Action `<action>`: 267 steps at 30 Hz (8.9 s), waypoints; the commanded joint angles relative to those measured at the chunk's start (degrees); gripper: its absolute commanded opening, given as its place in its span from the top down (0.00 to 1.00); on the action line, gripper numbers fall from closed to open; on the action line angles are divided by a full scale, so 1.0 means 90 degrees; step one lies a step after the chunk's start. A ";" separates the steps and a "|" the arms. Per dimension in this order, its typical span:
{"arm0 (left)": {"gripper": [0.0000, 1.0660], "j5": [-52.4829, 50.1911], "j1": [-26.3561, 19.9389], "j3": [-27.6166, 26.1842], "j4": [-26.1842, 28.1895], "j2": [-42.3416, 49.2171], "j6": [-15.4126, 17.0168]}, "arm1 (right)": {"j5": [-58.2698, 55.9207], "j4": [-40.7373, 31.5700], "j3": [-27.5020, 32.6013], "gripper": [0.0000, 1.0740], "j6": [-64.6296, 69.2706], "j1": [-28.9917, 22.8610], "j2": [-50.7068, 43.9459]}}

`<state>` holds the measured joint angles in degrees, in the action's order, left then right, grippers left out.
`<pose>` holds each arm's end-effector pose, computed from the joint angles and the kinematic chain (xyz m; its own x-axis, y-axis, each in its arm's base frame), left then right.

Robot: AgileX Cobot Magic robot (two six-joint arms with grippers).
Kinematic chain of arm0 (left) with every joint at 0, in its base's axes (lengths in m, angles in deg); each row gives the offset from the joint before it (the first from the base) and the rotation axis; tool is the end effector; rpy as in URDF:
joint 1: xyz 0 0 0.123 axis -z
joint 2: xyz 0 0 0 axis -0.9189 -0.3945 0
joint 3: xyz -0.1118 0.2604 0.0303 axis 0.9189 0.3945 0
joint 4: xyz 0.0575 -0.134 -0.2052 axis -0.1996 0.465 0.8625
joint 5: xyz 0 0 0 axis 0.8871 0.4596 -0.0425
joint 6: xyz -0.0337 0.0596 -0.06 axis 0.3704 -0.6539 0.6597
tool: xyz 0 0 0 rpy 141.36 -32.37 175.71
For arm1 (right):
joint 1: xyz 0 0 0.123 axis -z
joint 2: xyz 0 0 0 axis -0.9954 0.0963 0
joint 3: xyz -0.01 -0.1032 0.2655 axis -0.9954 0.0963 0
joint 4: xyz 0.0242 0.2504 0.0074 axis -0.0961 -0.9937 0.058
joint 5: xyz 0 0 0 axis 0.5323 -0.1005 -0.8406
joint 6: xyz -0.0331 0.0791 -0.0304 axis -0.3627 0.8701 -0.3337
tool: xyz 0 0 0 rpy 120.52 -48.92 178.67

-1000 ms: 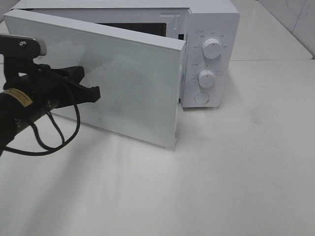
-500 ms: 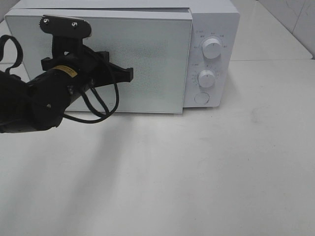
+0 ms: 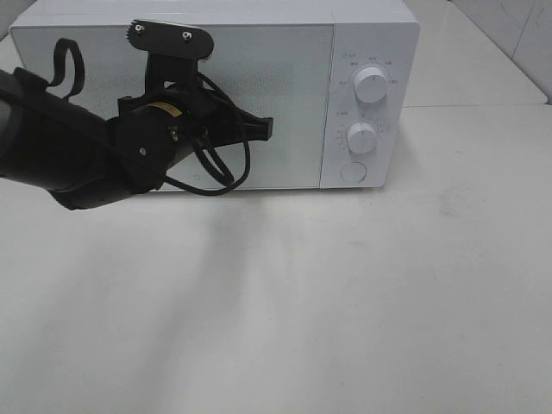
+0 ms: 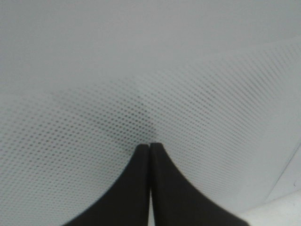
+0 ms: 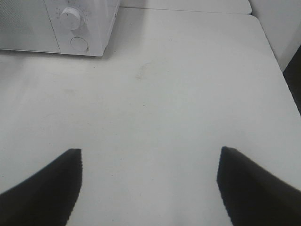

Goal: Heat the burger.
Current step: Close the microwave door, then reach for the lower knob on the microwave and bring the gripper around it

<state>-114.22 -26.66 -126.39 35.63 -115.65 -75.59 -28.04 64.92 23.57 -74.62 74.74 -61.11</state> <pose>0.3359 -0.2384 0.1611 -0.3075 0.1099 -0.9452 0.2938 0.9557 0.0156 -0.0042 -0.0112 0.2806 -0.4259 -0.0454 -0.9037 -0.0549 0.9982 -0.0242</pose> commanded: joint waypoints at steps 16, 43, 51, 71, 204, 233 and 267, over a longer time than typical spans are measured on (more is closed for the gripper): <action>1.00 0.1763 0.0363 -0.0376 0.0980 0.0611 -0.1216 | 0.0064 0.0000 0.0006 0.29 -0.0019 0.0045 -0.0172; 0.01 0.7913 -0.0643 0.0484 -0.0388 0.2005 -0.0439 | 0.0064 0.0000 0.0006 0.29 -0.0019 0.0045 -0.0172; 0.01 0.9638 -0.1853 0.0477 -0.1598 0.2559 0.0618 | 0.0064 0.0000 0.0006 0.29 -0.0019 0.0045 -0.0172; 0.01 1.1657 -0.4698 0.0758 -0.3272 0.4399 0.2324 | 0.0064 0.0000 0.0006 0.29 -0.0019 0.0045 -0.0172; 0.01 1.0530 -0.4794 0.3508 -0.3476 1.2841 0.2317 | 0.4361 0.0070 -0.0267 0.29 0.0344 0.0045 0.4997; 0.01 1.0530 -0.4794 0.3508 -0.3476 1.2841 0.2317 | 0.9581 -0.1719 -0.0267 0.29 -0.1751 -0.0783 0.8372; 0.01 1.0530 -0.4794 0.3508 -0.3476 1.2834 0.2317 | 1.4623 -0.6003 0.0407 0.29 -0.2998 -0.3826 1.0663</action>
<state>-18.94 -69.57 -94.99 4.01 -1.46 -54.74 100.53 10.89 27.41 -102.58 40.53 34.17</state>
